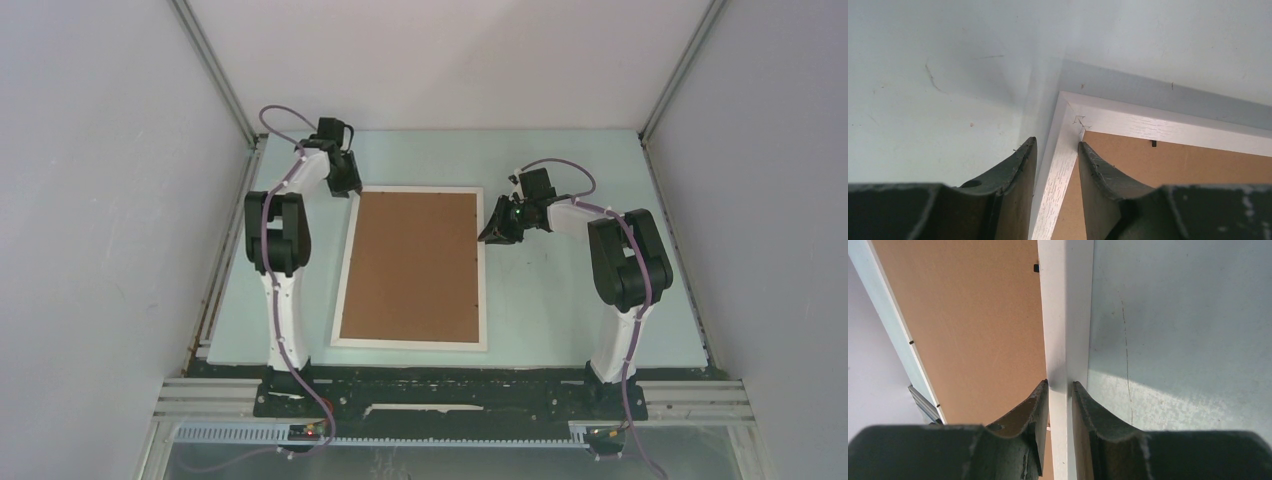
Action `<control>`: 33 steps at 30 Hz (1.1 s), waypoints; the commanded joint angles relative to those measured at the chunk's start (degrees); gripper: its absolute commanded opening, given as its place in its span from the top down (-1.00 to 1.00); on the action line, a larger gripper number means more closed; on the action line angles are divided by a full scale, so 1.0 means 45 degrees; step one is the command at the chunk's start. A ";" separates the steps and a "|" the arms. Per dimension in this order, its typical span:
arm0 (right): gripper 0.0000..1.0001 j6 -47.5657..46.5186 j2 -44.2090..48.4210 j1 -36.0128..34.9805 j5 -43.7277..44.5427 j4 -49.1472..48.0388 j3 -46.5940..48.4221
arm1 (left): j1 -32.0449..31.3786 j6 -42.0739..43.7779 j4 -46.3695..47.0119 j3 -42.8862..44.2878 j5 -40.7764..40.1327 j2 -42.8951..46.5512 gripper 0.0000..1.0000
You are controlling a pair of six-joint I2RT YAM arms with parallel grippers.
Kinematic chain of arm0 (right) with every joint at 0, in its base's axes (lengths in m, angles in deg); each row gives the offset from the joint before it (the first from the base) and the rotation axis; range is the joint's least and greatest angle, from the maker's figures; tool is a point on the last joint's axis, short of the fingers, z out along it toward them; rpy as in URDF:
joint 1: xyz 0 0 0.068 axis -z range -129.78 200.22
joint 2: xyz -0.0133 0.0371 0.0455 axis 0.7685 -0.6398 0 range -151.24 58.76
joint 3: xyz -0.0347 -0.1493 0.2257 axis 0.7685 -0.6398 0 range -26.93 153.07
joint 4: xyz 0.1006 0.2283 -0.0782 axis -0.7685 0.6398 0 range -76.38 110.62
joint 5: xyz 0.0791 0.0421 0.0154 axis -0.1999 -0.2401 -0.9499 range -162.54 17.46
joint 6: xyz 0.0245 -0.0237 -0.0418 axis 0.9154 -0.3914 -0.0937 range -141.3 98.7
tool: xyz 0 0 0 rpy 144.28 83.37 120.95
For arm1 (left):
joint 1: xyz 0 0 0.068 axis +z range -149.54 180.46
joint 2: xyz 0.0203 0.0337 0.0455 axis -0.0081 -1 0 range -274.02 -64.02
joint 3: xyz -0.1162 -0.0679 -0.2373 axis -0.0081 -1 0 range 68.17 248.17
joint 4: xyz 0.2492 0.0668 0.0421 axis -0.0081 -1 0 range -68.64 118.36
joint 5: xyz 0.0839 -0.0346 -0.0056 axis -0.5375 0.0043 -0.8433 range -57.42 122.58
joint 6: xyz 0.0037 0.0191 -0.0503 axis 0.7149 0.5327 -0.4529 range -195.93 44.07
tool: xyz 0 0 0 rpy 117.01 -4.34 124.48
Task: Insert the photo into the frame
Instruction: Install the photo frame at the center of the board.
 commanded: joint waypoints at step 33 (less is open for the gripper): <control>0.38 0.0218 -0.0153 -0.0265 -0.0582 -0.0486 0.0185 | 0.0021 -0.0205 -0.0123 -0.1063 0.3592 0.1447 -0.25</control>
